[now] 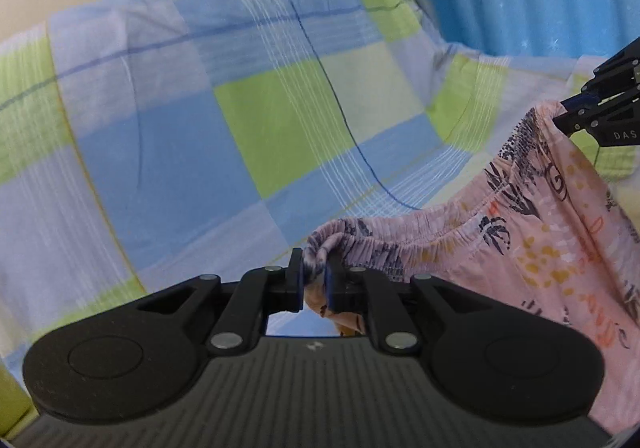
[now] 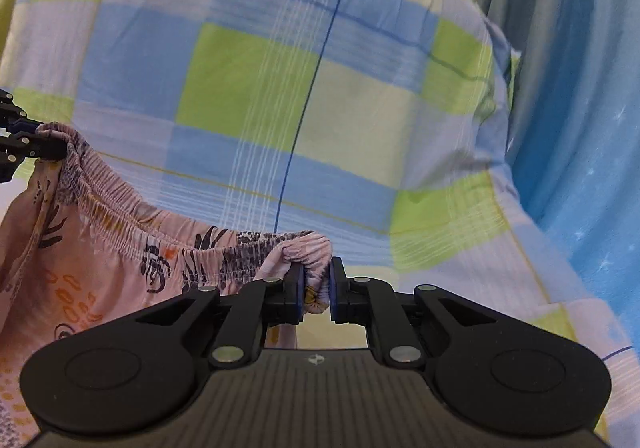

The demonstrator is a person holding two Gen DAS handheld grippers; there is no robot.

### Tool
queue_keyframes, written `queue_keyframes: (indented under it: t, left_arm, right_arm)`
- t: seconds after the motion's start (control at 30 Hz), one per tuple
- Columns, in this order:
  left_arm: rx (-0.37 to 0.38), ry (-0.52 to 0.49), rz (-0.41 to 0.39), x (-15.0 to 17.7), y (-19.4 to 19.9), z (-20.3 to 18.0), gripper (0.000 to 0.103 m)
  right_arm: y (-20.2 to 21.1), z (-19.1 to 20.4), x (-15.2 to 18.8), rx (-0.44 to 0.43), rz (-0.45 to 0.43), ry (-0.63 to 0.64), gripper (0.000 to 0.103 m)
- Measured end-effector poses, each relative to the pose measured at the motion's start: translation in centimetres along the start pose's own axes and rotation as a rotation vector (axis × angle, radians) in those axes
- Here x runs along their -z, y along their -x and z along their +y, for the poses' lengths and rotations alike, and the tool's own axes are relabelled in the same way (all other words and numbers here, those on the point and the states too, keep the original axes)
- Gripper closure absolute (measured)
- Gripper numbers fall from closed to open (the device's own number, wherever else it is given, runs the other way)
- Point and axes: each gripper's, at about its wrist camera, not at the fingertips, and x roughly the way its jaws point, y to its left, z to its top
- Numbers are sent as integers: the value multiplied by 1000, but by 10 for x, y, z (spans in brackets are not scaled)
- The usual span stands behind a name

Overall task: Fold clothes
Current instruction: 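Lift the pink pants by the waistband with both grippers and spread them, then lay the pink pants on the checked sheet and open both grippers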

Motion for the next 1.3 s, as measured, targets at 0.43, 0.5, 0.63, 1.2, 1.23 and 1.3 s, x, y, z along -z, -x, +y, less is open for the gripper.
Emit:
queue_keyframes:
  t: [0.43, 0.5, 0.63, 1.2, 1.23, 1.3]
  left_arm:
    - [228, 89, 54, 56, 101, -8, 46]
    - [303, 32, 70, 78, 137, -23, 45]
    - [394, -45, 86, 110, 178, -60, 46]
    - [272, -91, 83, 123, 175, -74, 99]
    - [227, -57, 96, 125, 173, -59, 99]
    - [139, 11, 122, 129, 171, -28, 99]
  right_arm:
    - [100, -27, 103, -103, 106, -305, 54]
    - [120, -20, 127, -120, 143, -345, 54]
    - [144, -7, 168, -154, 219, -458, 53]
    - [142, -5, 219, -240, 319, -624, 39]
    - [141, -5, 221, -253, 317, -640, 39]
    - [143, 1, 220, -251, 299, -618, 41]
